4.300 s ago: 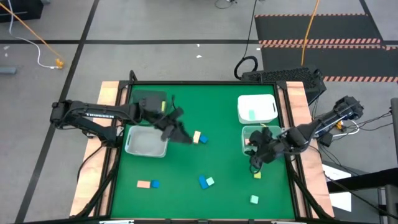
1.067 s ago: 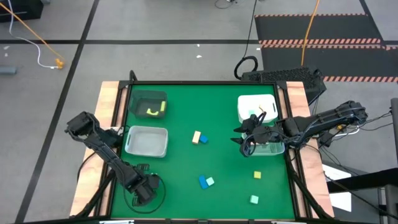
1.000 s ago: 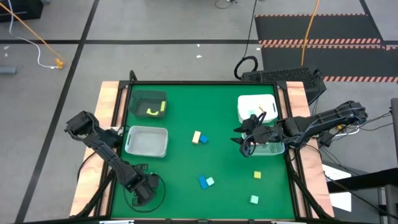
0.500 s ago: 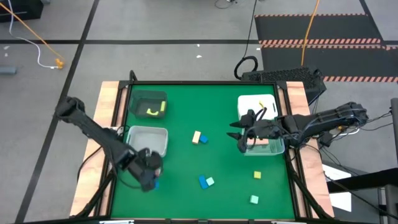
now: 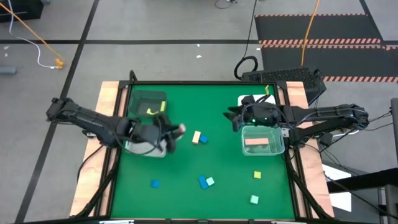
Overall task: Sort & place blocks by color
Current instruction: Put the small pink rectangular block into the transparent bin
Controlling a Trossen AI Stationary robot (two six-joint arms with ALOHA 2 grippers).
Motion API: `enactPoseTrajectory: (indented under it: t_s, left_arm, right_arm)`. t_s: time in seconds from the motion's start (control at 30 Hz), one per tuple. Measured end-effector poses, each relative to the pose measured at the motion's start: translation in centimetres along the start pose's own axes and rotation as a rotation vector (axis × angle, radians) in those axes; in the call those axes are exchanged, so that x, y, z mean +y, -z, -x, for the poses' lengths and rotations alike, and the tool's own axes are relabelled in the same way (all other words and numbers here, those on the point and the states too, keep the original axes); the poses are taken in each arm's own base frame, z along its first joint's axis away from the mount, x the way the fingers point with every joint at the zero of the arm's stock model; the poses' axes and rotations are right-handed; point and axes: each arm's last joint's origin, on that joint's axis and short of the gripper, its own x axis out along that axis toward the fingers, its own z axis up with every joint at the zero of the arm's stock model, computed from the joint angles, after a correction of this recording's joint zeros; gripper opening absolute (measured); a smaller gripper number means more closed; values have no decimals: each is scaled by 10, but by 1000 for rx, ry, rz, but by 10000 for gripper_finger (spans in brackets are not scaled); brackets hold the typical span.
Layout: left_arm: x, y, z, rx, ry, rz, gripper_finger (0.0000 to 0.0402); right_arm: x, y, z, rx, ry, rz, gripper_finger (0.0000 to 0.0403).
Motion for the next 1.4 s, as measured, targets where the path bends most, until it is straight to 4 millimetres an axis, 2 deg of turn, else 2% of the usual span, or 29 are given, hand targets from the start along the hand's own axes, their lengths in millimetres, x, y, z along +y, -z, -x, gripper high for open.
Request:
enactPoseTrajectory:
  t_s: [0.1, 0.23, 0.33, 0.47, 0.67, 0.93, 1.13, 1.4]
  left_arm:
    - [8, -23, -11, -155, -11, 29, 126]
    - [23, -50, -16, -336, -23, 115, 126]
    - [32, -61, -18, -408, -29, 194, 126]
    - [37, -71, -20, -481, 15, 313, 126]
    - [38, -70, -30, -489, 12, 399, 126]
    - [36, -63, -59, -499, 7, 486, 126]
    - [38, -61, -67, -519, -26, 536, 126]
    - [34, -60, -77, -559, 4, 600, 126]
  right_arm:
    - [6, -9, 1, -86, -65, -9, 201]
    - [14, -19, 1, -193, -142, -32, 201]
    - [20, -21, -4, -212, -216, -33, 201]
    - [29, -18, -22, -229, -310, -12, 201]
    - [35, -8, -51, -284, -313, 93, 201]
    - [38, 16, -84, -335, -211, 487, 201]
    - [41, 23, -93, -420, -63, 603, 201]
    - [39, 21, -94, -466, 54, 619, 201]
